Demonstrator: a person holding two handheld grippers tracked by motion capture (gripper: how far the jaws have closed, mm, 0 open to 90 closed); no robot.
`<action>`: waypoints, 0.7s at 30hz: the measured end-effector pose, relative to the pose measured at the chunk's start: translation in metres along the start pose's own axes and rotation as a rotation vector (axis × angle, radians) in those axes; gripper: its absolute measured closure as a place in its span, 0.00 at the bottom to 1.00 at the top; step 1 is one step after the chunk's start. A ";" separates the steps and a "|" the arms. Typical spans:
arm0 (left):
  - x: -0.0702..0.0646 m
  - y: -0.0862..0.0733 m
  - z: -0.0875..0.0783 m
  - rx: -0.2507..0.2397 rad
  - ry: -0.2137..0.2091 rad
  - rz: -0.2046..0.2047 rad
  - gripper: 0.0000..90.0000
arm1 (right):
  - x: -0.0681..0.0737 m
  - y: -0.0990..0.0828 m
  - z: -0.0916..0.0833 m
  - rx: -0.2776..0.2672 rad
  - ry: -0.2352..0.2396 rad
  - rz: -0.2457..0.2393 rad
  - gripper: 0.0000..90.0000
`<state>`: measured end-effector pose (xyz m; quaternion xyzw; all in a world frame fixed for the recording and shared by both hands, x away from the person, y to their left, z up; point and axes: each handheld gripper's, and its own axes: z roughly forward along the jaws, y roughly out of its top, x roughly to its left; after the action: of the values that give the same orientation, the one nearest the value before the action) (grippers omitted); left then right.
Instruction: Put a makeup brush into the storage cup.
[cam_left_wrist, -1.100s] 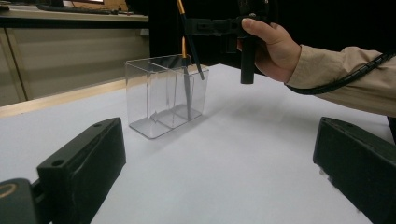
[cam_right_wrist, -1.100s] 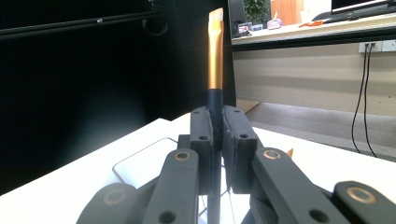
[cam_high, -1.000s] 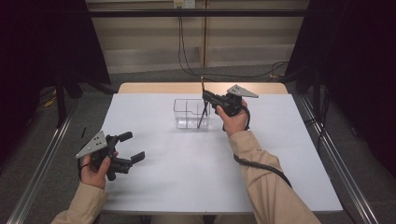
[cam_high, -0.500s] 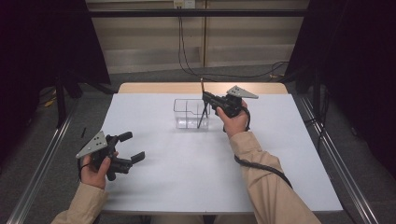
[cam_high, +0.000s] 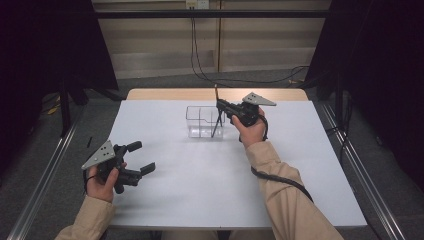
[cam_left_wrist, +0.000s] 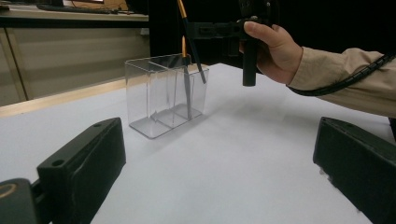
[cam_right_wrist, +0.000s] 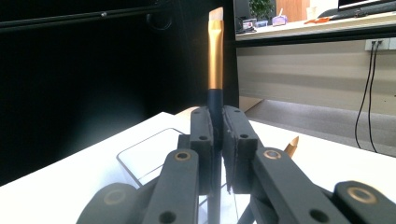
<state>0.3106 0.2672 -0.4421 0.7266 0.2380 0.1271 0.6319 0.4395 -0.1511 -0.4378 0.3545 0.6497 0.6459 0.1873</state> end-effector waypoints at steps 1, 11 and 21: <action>0.000 0.000 0.000 0.000 0.001 0.000 0.02 | 0.000 0.000 0.000 -0.001 -0.001 0.000 0.93; 0.000 0.000 0.000 0.002 0.000 0.000 0.02 | 0.000 -0.002 -0.001 0.008 0.002 -0.006 0.93; 0.000 0.000 0.001 0.003 0.001 -0.002 0.03 | 0.000 0.000 -0.005 0.009 0.005 -0.002 0.79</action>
<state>0.3108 0.2666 -0.4424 0.7271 0.2393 0.1264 0.6310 0.4354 -0.1546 -0.4375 0.3529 0.6535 0.6436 0.1848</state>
